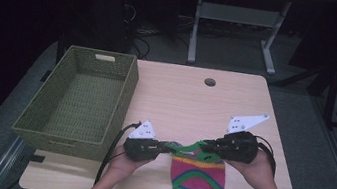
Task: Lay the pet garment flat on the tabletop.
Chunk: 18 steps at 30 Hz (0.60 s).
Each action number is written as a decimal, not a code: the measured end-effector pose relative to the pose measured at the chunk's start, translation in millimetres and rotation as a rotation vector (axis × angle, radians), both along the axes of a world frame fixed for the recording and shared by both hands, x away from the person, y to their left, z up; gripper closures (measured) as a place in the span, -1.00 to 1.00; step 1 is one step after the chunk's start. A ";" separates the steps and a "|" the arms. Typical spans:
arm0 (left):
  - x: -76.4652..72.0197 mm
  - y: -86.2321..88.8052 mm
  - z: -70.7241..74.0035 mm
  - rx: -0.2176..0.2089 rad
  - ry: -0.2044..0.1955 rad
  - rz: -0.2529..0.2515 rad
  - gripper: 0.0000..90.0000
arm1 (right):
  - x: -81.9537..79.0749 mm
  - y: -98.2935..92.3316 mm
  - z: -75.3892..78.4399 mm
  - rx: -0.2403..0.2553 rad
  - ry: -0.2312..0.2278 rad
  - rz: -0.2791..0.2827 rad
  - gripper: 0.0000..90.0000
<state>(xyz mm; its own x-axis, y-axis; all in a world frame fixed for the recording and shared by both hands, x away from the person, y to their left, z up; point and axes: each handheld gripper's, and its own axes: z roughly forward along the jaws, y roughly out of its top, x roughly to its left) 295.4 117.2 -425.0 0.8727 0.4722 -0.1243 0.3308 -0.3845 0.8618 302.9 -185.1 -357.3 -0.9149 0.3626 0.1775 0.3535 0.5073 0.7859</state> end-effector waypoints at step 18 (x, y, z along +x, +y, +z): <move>23.2 -10.4 31.1 0.092 -0.008 0.027 0.84 | 13.1 -6.8 -6.3 -0.034 -0.028 -0.093 0.81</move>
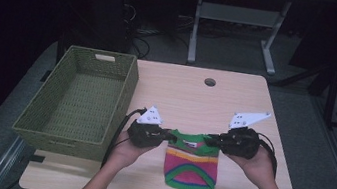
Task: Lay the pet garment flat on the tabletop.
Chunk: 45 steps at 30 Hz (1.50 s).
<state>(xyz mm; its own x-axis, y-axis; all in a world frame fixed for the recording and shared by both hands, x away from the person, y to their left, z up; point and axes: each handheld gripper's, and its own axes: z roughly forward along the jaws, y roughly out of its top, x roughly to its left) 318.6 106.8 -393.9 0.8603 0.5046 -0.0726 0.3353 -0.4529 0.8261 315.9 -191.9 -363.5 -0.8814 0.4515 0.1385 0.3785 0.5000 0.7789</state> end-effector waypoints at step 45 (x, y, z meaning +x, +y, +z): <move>39.7 -10.0 -7.3 0.006 0.085 0.121 0.83 | 75.4 -3.6 -5.8 -0.041 0.035 -0.155 0.74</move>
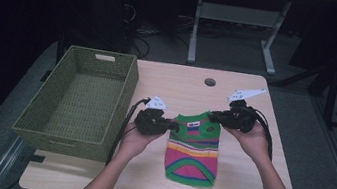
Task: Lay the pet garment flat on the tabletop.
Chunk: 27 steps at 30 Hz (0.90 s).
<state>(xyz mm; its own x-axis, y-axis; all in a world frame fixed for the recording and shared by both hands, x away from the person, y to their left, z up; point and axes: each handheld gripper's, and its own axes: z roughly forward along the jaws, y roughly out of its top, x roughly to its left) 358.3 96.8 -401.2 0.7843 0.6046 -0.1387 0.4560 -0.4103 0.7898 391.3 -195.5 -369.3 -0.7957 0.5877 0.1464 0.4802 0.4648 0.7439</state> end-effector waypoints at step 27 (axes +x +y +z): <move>40.5 -3.5 -21.2 -0.011 0.057 0.145 0.06 | 42.7 -4.0 -46.1 -0.014 0.074 -0.132 0.27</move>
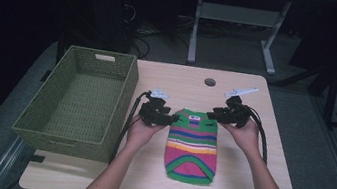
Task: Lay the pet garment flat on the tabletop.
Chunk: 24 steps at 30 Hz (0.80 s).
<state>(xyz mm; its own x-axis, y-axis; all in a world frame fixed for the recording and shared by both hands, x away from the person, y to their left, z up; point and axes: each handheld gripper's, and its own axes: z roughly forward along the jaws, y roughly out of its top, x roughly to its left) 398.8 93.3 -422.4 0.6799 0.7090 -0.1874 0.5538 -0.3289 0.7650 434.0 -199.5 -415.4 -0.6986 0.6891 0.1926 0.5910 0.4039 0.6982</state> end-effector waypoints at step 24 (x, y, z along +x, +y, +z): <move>-14.5 -31.4 -36.3 0.201 0.064 -0.139 0.84 | -22.5 6.4 -42.9 -0.057 0.130 0.085 0.82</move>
<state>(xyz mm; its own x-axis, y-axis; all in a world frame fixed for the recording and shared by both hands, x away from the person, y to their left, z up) 384.4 61.9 -458.7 0.7648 0.6368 -0.0981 0.5379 -0.5471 0.6414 411.5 -193.1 -458.3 -0.7264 0.6413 0.2471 0.6369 0.4930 0.5927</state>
